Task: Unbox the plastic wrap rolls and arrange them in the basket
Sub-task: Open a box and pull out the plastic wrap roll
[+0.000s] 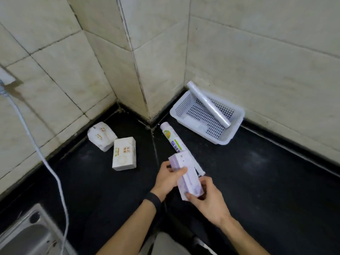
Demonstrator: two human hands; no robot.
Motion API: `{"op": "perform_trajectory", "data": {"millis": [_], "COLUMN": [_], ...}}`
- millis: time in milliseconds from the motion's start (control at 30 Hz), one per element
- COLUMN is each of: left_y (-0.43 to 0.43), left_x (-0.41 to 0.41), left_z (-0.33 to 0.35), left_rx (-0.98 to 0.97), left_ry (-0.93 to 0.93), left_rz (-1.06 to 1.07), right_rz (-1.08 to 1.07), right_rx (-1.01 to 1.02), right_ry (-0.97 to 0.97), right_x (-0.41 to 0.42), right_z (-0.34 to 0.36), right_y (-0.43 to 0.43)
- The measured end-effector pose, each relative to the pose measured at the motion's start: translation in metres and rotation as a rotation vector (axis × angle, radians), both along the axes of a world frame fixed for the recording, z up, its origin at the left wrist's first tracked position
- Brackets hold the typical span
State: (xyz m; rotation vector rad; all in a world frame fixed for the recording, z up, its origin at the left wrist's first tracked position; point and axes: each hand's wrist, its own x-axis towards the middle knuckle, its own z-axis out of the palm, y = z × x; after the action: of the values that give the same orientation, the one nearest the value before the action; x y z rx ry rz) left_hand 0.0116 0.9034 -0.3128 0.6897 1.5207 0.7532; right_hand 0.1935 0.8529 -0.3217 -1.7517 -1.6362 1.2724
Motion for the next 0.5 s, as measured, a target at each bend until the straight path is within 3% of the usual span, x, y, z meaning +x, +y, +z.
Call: {"op": "perform_trajectory", "data": {"millis": [100, 200, 367, 500], "left_y": [-0.006, -0.009, -0.006, -0.005], "left_x": [0.023, 0.038, 0.06, 0.083], "left_z": [-0.001, 0.002, 0.016, 0.028], "left_rx": [0.011, -0.018, 0.0, 0.099], "left_ry": [0.099, 0.037, 0.034, 0.122], "left_rz": [-0.256, -0.457, -0.777, -0.84], "right_rz": [-0.031, -0.184, -0.215, -0.332], "right_rx": [-0.068, -0.109, -0.25, -0.255], "right_ry": [0.032, 0.184, 0.44, 0.552], "right_x": [0.034, 0.068, 0.107, 0.119], "right_z": [-0.003, 0.004, 0.021, 0.023], "right_y": [-0.013, -0.014, -0.02, -0.029]}}
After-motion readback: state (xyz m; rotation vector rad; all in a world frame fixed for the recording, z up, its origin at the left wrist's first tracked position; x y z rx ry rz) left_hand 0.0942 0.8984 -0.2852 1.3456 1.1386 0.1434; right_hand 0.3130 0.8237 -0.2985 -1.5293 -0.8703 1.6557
